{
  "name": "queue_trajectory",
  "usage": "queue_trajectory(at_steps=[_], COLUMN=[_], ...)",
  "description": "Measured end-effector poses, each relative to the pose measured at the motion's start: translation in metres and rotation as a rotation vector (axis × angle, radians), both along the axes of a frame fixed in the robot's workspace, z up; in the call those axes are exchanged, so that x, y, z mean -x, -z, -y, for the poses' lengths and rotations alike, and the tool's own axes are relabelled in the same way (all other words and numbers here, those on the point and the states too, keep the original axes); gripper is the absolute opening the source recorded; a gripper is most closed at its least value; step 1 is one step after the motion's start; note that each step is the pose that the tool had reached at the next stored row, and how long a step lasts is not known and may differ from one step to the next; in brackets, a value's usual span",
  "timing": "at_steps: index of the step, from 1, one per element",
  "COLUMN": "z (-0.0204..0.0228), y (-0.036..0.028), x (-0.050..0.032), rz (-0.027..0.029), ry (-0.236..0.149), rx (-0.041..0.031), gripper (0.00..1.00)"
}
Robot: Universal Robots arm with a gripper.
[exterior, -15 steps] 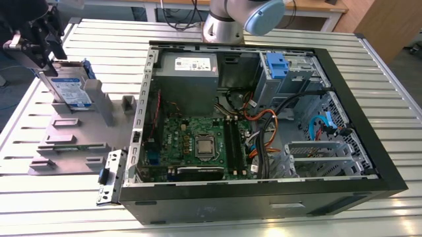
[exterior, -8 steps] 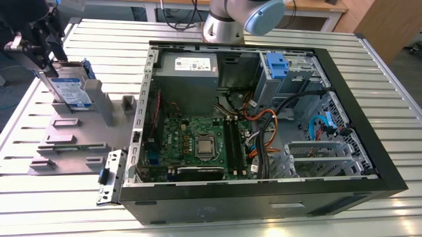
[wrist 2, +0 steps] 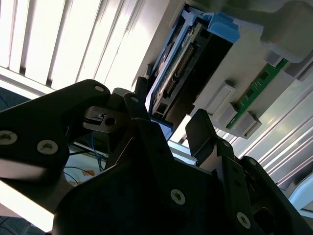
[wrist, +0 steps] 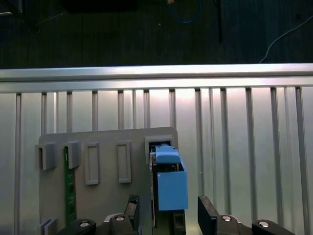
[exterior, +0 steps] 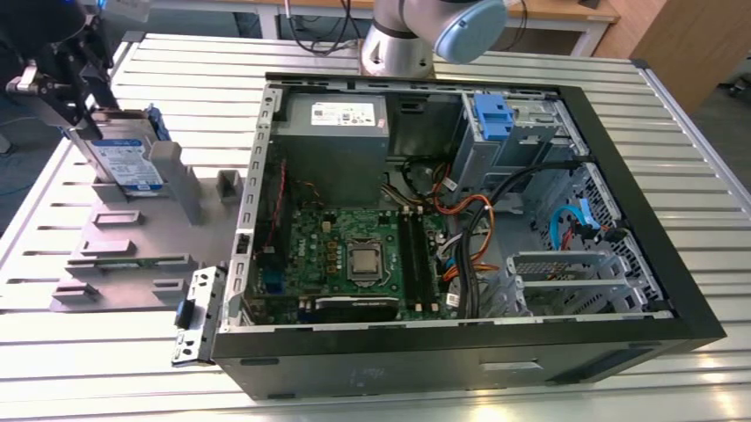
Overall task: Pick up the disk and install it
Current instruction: 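Pick up the disk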
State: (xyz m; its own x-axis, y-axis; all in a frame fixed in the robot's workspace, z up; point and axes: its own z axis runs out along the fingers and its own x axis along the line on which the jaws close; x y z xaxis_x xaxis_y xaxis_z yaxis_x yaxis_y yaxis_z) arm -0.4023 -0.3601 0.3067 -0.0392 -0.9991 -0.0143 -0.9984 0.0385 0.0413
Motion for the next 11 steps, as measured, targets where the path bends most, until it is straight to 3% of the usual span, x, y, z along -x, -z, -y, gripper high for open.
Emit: queue_trajectory(at_steps=[11], z=[0.0], y=[0.0037], x=[0.0071], rz=[0.0001], ry=[-0.002], rx=[-0.0001], gripper=[0.59])
